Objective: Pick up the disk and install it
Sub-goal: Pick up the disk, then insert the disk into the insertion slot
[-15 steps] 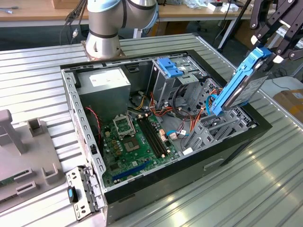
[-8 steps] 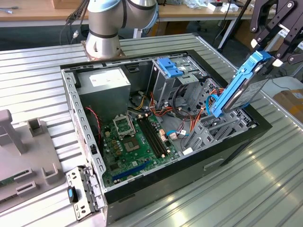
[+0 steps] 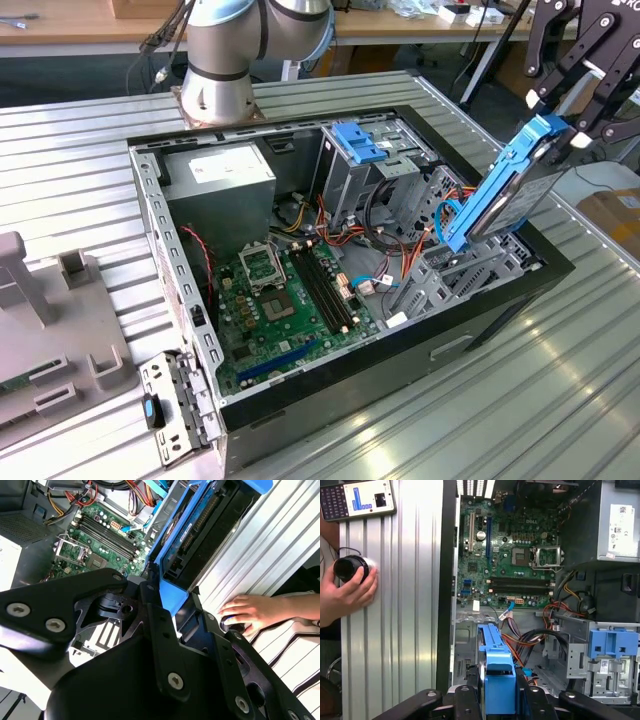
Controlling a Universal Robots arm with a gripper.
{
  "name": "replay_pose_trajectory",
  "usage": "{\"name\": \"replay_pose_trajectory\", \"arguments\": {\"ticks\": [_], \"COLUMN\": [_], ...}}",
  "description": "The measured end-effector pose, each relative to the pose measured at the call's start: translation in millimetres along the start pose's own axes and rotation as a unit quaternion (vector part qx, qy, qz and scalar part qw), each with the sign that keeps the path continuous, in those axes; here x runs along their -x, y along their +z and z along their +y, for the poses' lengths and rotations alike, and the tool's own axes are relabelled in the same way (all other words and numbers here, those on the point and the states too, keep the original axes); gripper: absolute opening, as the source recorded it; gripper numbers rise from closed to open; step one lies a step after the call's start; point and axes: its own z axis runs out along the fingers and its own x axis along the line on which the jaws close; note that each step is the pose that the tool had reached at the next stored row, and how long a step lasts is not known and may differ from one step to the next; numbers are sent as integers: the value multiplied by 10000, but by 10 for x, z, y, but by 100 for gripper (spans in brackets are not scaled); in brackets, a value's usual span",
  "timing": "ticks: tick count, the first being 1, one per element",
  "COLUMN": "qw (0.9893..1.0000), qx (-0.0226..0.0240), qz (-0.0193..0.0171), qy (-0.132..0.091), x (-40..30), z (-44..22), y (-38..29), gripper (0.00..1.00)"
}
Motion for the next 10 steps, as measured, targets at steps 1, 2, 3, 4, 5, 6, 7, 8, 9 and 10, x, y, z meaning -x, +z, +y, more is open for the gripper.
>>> {"name": "replay_pose_trajectory", "arguments": {"ticks": [1,2,3,4,5,6,7,8,9,10], "qw": [10000,10000,10000,10000,10000,10000,10000,10000,10000,10000], "qx": [0,0,0,0,0,0,0,0,0,0], "qz": [0,1,1,0,1,1,2,1,-1,-1], "qy": [0,0,0,0,-1,-1,0,0,0,0], "x": [-1,-1,-1,-1,-1,-1,0,-1,-2,-3], "z": [0,0,0,0,-7,-18,-22,-22,-24,-26], "y": [14,14,14,15,16,18,18,19,27,43], "gripper": [37,37,37,37,37,37,37,37,37,37]}}
